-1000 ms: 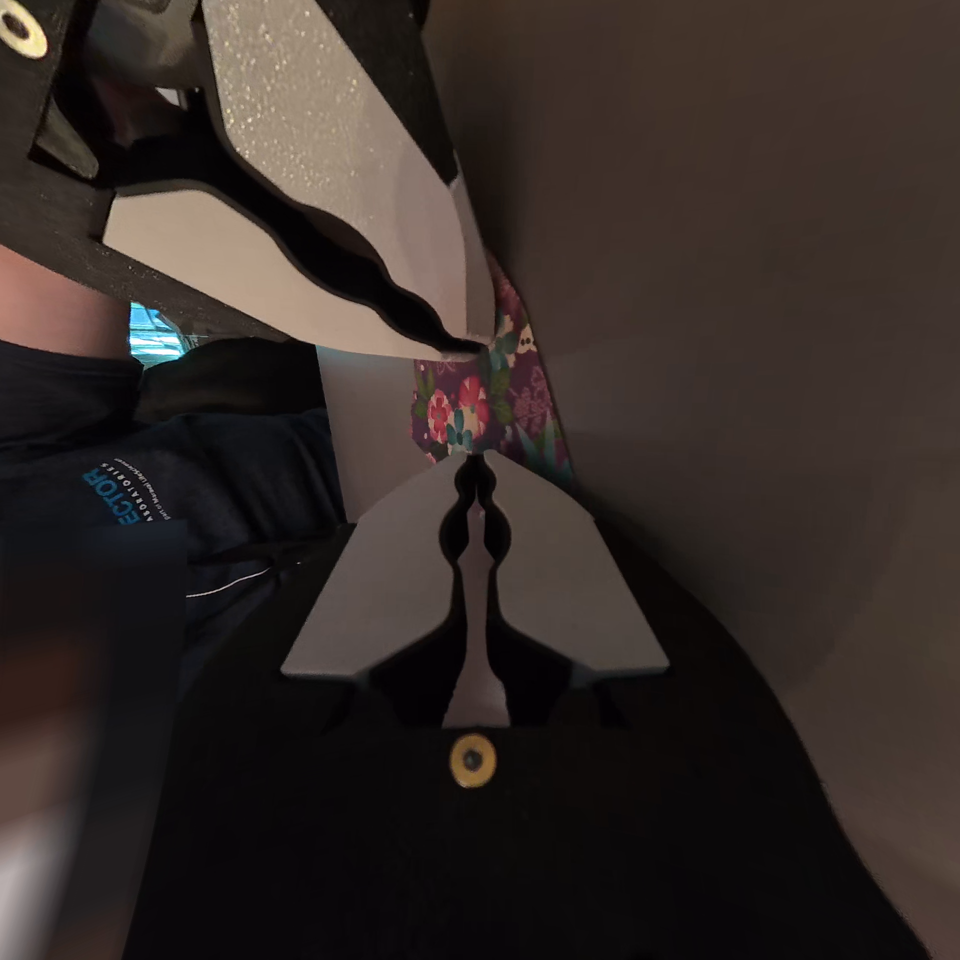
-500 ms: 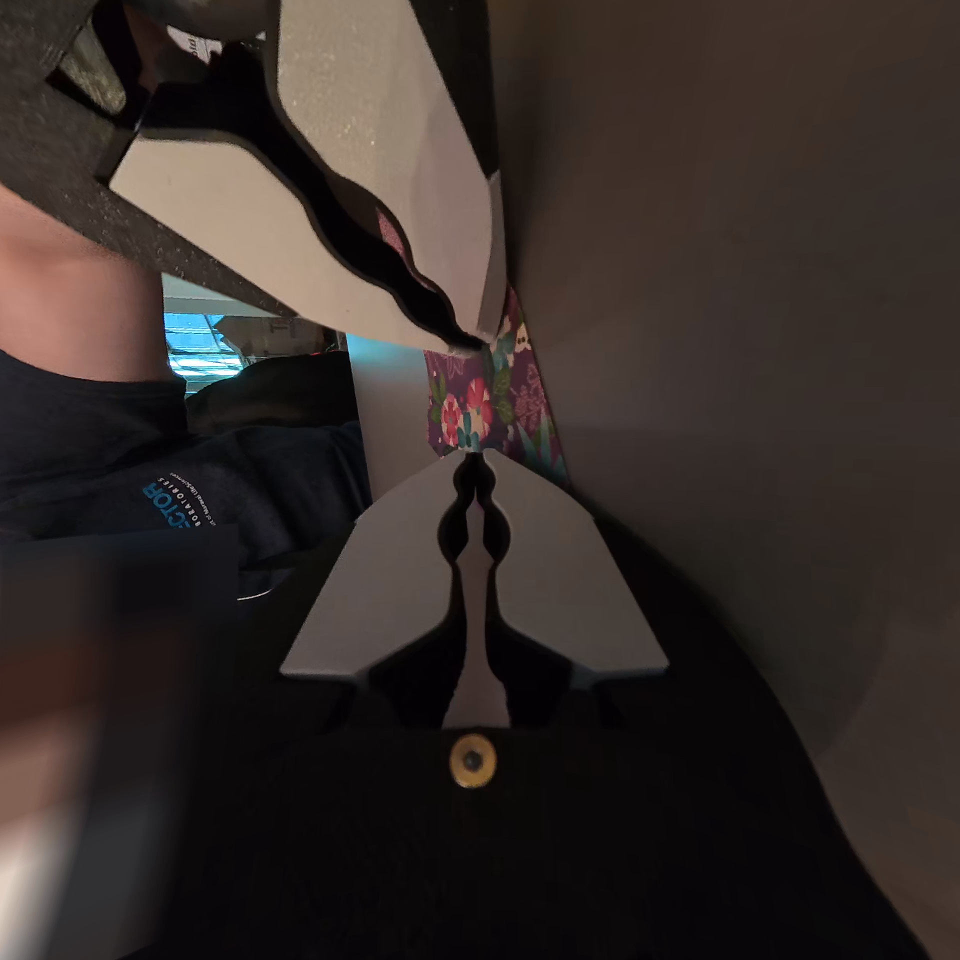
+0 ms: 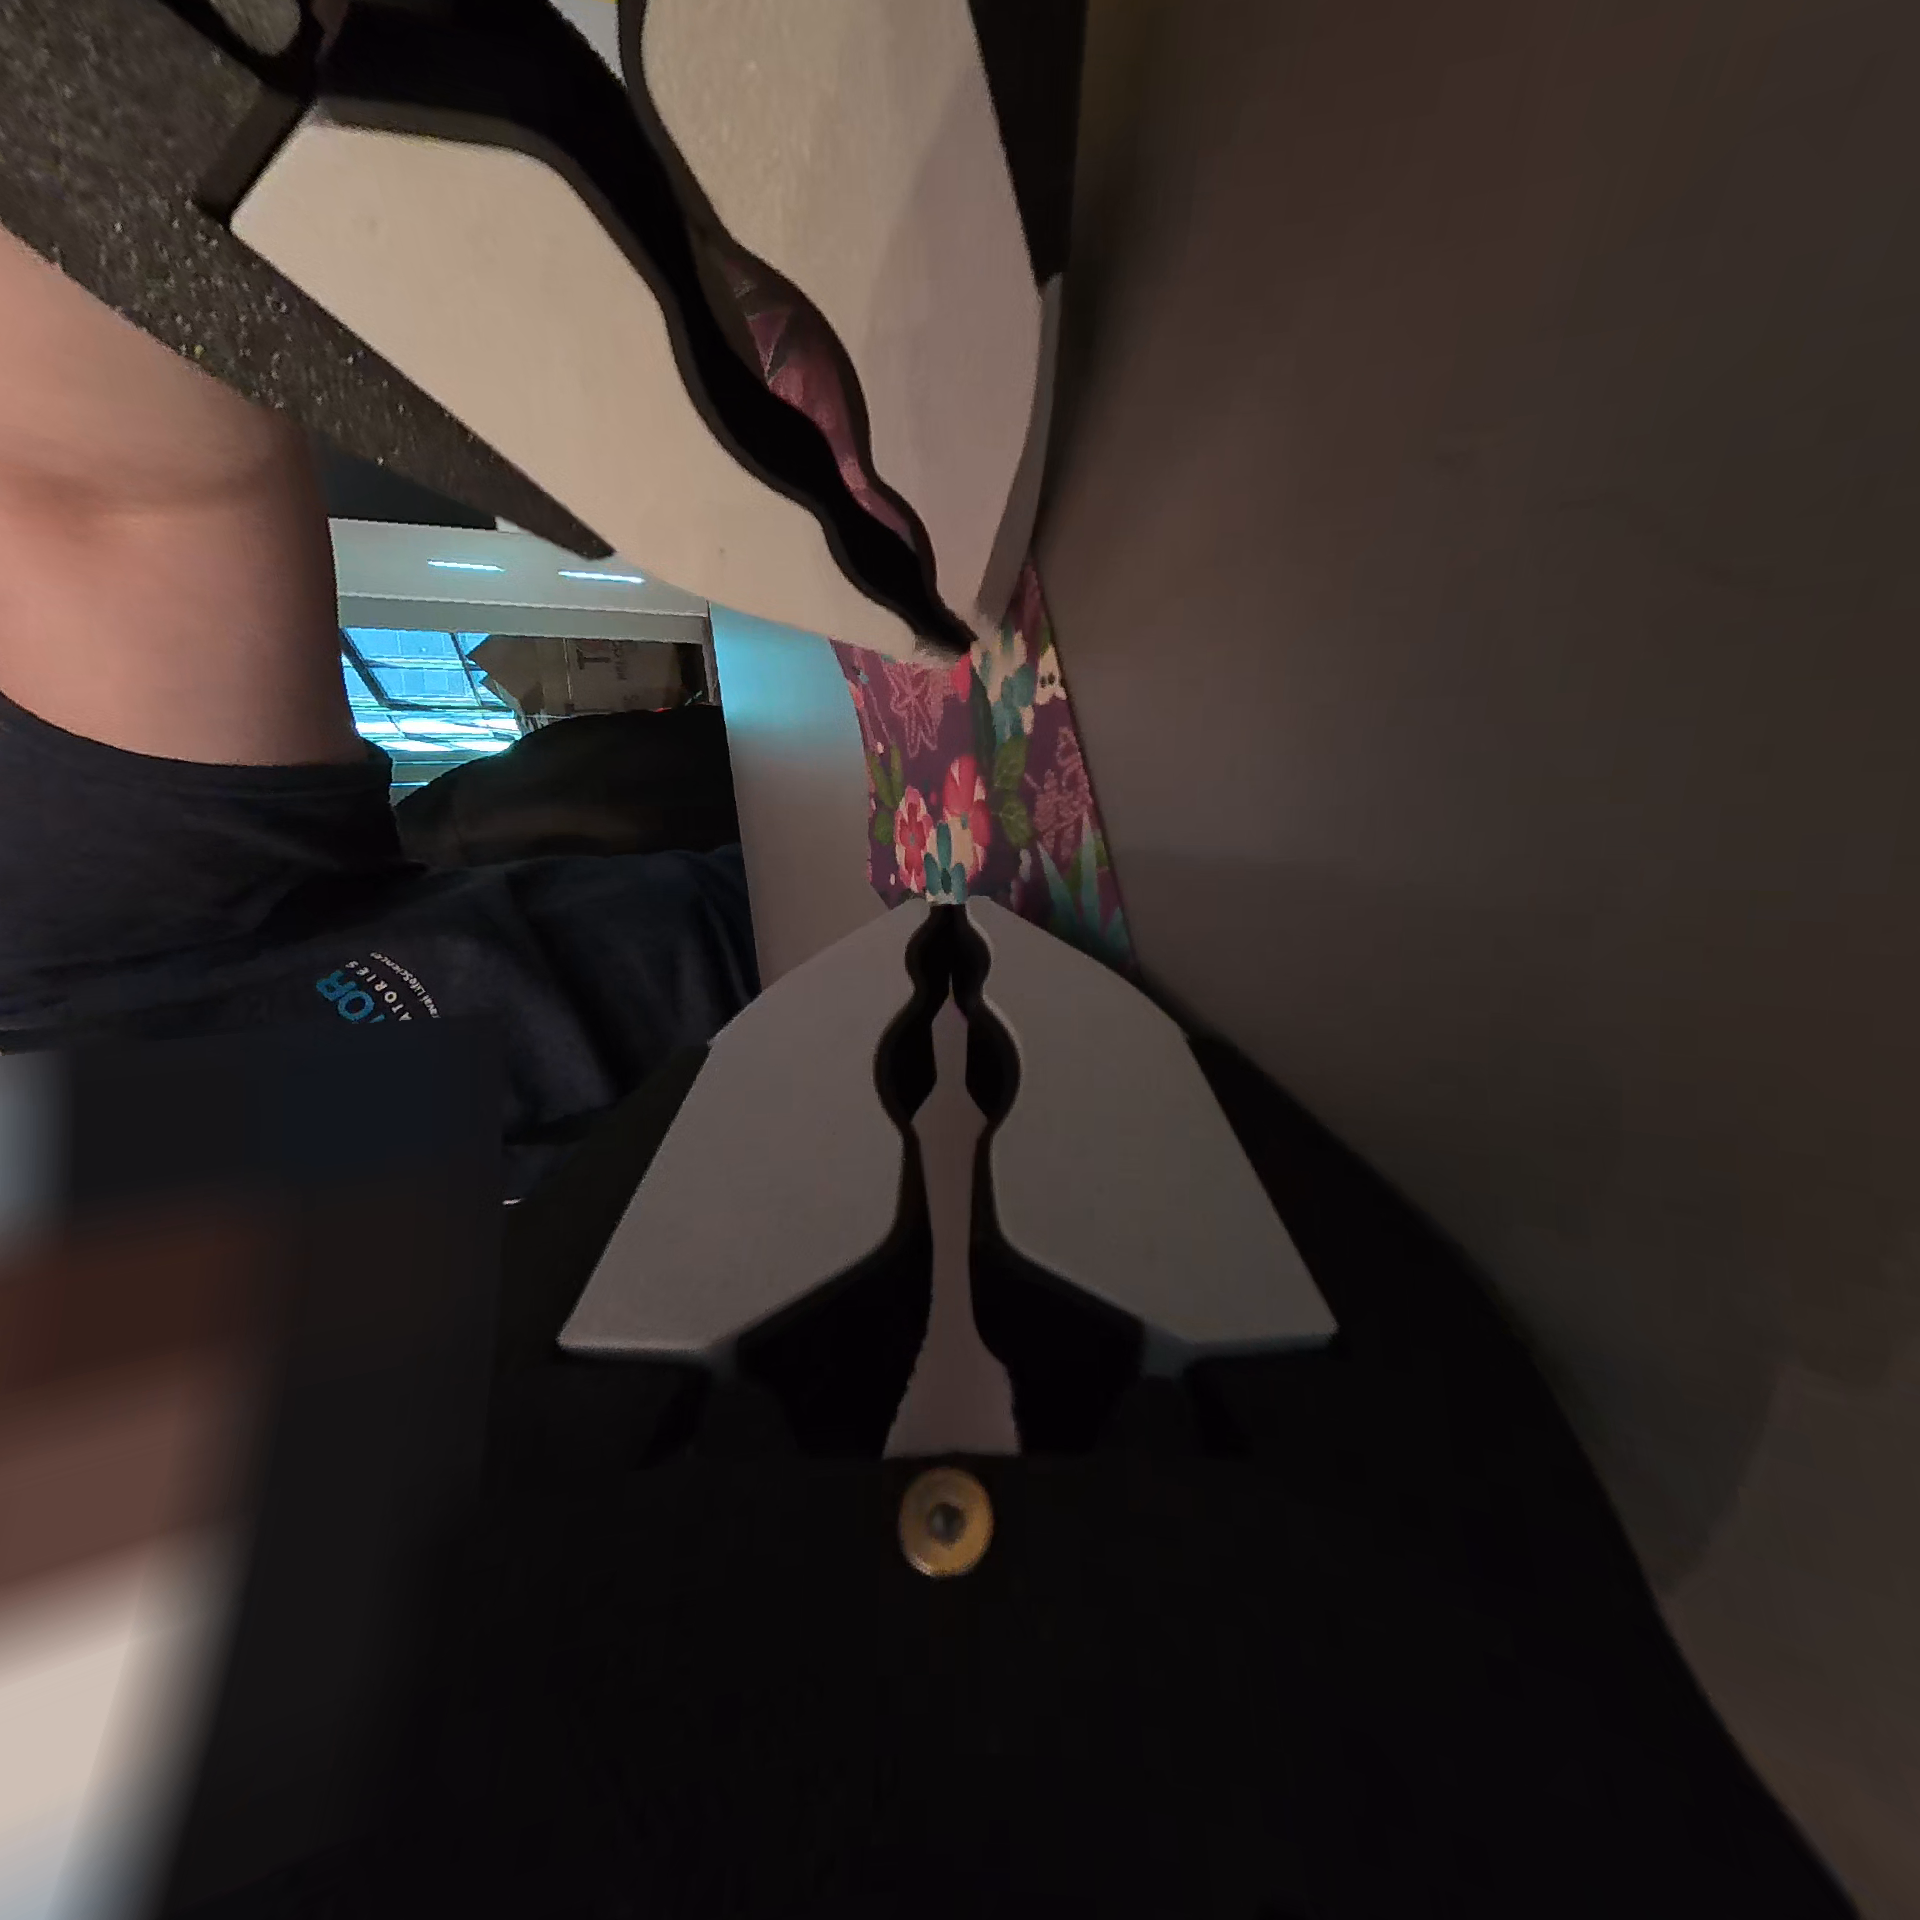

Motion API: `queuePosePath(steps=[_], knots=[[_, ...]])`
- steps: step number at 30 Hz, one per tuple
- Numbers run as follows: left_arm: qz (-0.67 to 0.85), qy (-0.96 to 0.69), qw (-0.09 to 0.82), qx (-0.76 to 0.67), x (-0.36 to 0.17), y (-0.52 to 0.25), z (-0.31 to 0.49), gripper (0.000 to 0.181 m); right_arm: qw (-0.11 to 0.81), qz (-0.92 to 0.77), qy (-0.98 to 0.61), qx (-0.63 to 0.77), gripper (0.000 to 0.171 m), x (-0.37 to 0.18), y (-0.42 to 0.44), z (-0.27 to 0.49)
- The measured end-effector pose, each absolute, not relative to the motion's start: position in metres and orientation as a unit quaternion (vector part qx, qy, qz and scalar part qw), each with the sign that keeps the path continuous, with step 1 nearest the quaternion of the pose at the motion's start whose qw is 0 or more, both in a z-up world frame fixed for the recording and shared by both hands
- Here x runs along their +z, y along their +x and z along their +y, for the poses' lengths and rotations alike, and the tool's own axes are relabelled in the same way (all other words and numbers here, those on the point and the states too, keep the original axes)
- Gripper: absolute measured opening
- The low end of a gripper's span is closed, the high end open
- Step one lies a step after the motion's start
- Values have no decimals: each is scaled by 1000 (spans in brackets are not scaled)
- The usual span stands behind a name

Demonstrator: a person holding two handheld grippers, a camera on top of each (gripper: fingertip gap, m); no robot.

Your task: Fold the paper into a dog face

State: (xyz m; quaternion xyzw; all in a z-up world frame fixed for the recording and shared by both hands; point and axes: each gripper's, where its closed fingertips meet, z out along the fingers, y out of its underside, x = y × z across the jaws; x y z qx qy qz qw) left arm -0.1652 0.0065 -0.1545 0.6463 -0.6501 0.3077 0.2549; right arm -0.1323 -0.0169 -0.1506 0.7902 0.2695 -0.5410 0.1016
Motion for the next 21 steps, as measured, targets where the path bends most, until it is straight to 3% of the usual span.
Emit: queuePosePath(steps=[1, 21], knots=[[-651, 646, 255, 305, -155, -167, 7, 1, 101, 271, 790, -540, 2, -151, -132, -17], [-660, 665, 272, 219, -155, -195, 21, 0, 102, 273, 788, -543, 2, -150, -132, -17]])
